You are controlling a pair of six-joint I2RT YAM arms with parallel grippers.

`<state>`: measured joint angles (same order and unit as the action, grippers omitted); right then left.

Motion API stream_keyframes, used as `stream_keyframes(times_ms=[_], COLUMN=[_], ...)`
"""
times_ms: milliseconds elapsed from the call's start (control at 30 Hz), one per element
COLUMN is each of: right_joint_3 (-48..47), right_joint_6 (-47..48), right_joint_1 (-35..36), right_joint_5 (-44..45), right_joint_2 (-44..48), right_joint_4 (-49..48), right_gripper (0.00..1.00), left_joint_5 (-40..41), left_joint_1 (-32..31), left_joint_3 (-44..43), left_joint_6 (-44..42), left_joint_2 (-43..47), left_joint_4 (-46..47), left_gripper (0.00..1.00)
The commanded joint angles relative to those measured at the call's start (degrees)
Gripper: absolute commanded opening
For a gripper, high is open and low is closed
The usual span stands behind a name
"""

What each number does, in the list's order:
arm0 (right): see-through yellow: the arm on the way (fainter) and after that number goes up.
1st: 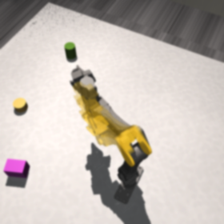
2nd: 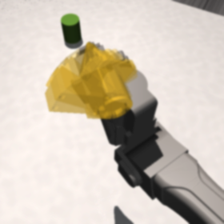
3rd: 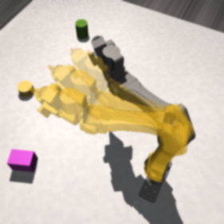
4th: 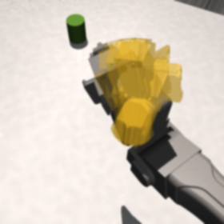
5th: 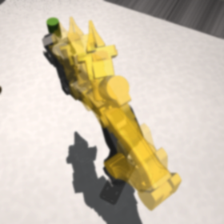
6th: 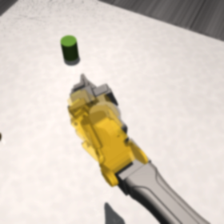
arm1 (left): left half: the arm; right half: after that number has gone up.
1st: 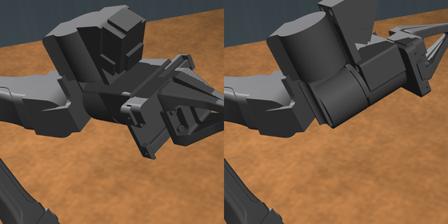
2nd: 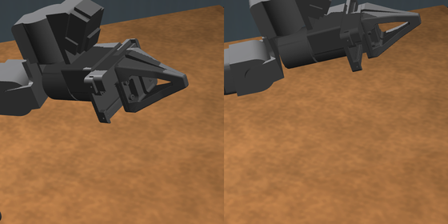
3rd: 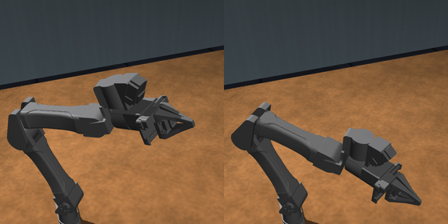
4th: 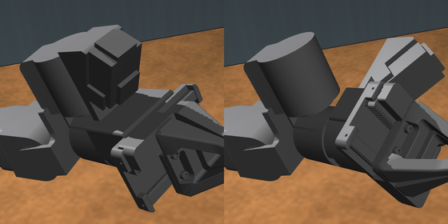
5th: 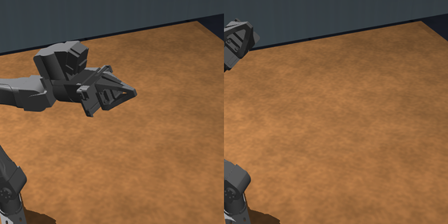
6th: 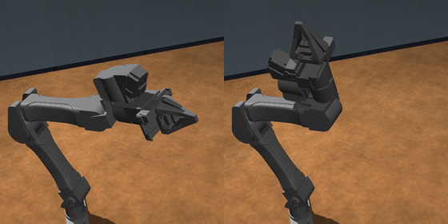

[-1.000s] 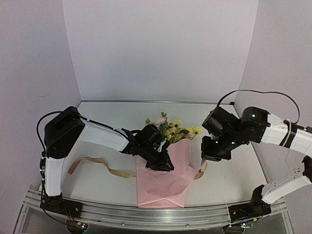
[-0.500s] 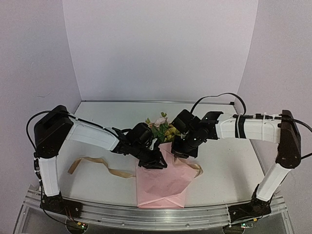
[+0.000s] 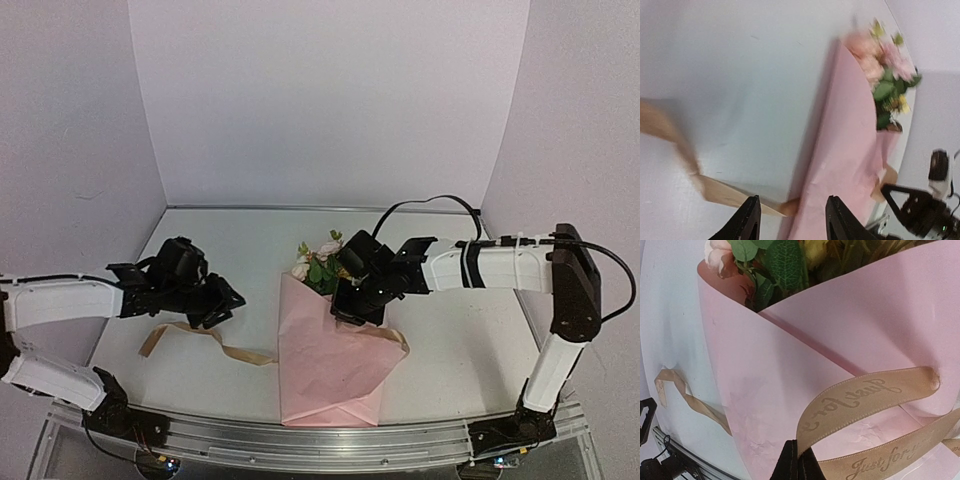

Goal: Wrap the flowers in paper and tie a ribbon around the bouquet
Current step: Pick up the left side of the ribbon at the center of the board.

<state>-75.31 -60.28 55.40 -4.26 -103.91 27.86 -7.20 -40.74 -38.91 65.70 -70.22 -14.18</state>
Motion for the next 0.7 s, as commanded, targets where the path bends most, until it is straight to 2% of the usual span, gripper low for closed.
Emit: stream_keyframes(times_ms=[0,67,167,300,433,667], right_joint_3=[-4.1,-5.2,-7.0,-8.1,-8.1,-7.6], right_joint_6=[3.0,4.9,7.2,10.0,11.8,13.7], right_joint_1=[1.9,2.6,3.3,3.7,4.1,4.2], right_joint_5=[3.4,3.5,3.7,3.2,2.8,2.6], right_joint_2=[-1.6,-2.2,-3.4,-4.4,-4.7,-4.5], right_joint_4=[-1.3,-1.3,-1.1,-0.8,-0.8,-0.7], right_gripper=[0.00,0.00,0.00,0.00,0.00,0.00], left_joint_5=[17.2,21.5,24.2,21.3,16.8,13.1], left_joint_1=[3.7,6.4,12.8,20.5,25.8,27.6], left_joint_3=[6.6,7.8,8.9,8.2,8.3,6.6], left_joint_6=[12.0,14.1,12.6,10.3,8.7,10.9], left_joint_2=[13.3,18.2,20.4,14.7,7.2,-3.5], left_joint_4=[-19.1,-23.9,-25.1,-22.8,-15.6,-9.6], left_gripper=[0.49,0.50,0.52,0.55,0.53,0.50])
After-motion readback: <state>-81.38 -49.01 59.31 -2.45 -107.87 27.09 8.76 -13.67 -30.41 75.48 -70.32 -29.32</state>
